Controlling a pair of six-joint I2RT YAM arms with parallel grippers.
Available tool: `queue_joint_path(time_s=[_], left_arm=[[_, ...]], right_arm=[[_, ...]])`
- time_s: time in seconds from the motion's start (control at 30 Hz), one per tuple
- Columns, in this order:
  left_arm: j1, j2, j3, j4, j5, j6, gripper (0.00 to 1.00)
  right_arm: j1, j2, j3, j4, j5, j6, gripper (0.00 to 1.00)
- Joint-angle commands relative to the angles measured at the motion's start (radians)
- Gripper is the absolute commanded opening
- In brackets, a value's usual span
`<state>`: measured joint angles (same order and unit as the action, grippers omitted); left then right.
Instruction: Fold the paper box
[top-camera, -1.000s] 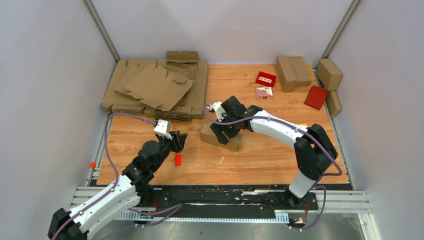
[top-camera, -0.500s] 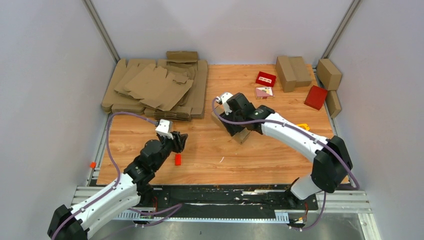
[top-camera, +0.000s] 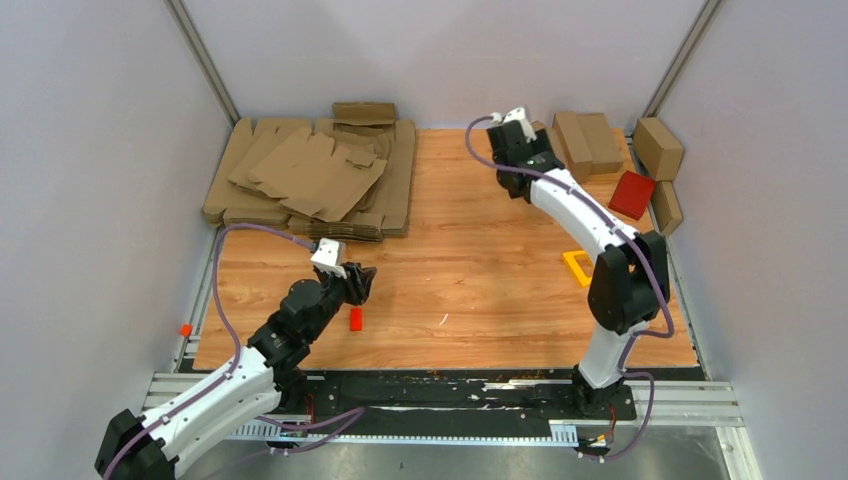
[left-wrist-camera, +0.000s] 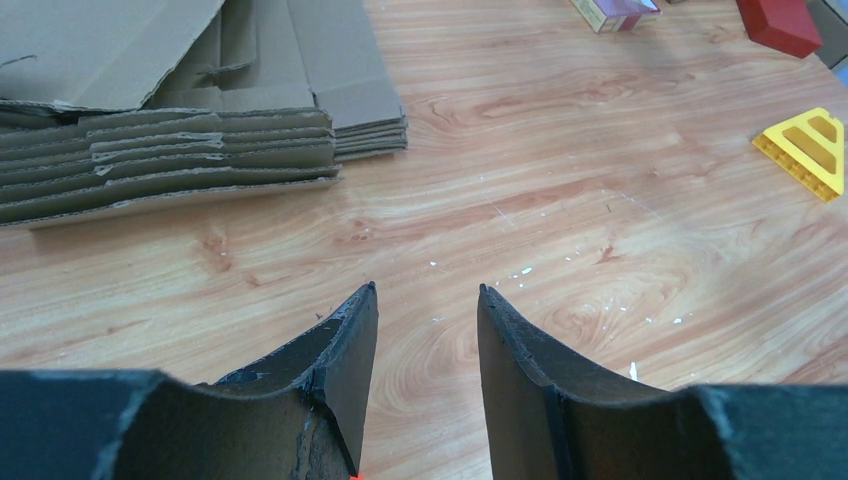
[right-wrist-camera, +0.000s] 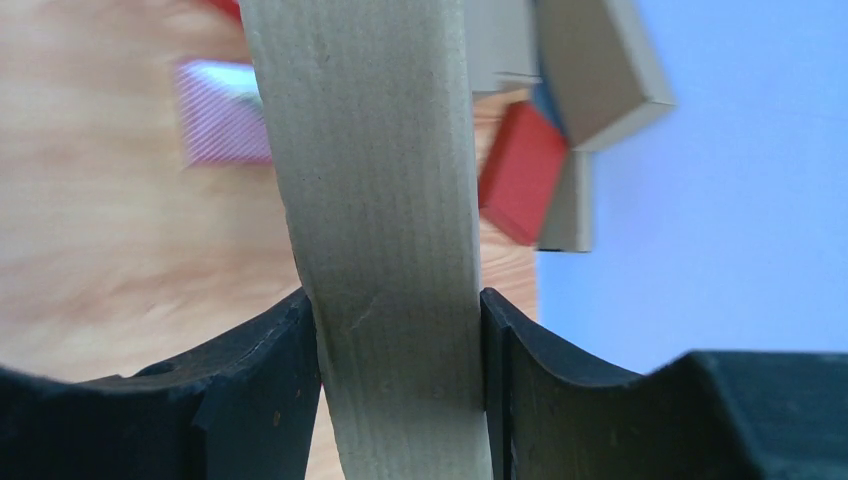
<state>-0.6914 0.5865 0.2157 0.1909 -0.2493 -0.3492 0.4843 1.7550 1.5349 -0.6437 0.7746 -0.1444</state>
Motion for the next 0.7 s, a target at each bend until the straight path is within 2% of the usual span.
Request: queue_joint_path(time_s=[0.0, 0.13, 0.4, 0.43, 0.47, 0.5, 0.6, 0.67], left_arm=[[0.001, -0.017, -0.002, 0.036, 0.0, 0.008, 0.49], [0.0, 0.011, -0.001, 0.05, 0.015, 0.001, 0.49], [0.001, 0.069, 0.016, 0.042, 0.002, 0.005, 0.49], [0.001, 0.07, 0.011, 0.05, -0.004, 0.006, 0.49], [0.001, 0.07, 0.007, 0.058, -0.005, 0.009, 0.49], [0.001, 0.072, 0.005, 0.06, -0.008, 0.01, 0.49], [0.001, 0.081, 0.006, 0.056, -0.018, 0.021, 0.5], [0.001, 0.091, 0.006, 0.064, -0.011, 0.02, 0.5]], right_arm=[[-0.135, 0.115, 0.167, 0.097, 0.175, -0.14, 0.32], [-0.233, 0.197, 0.245, 0.053, 0.183, -0.122, 0.32], [-0.351, 0.304, 0.239, 0.049, 0.227, -0.064, 0.34], [-0.351, 0.309, 0.211, 0.057, 0.208, -0.07, 0.43], [-0.352, 0.315, 0.186, 0.11, 0.204, -0.09, 0.75], [-0.353, 0.331, 0.186, 0.122, 0.213, -0.092, 0.96], [-0.344, 0.387, 0.329, -0.048, 0.167, -0.014, 1.0], [-0.318, 0.37, 0.348, -0.093, 0.119, 0.014, 1.0]])
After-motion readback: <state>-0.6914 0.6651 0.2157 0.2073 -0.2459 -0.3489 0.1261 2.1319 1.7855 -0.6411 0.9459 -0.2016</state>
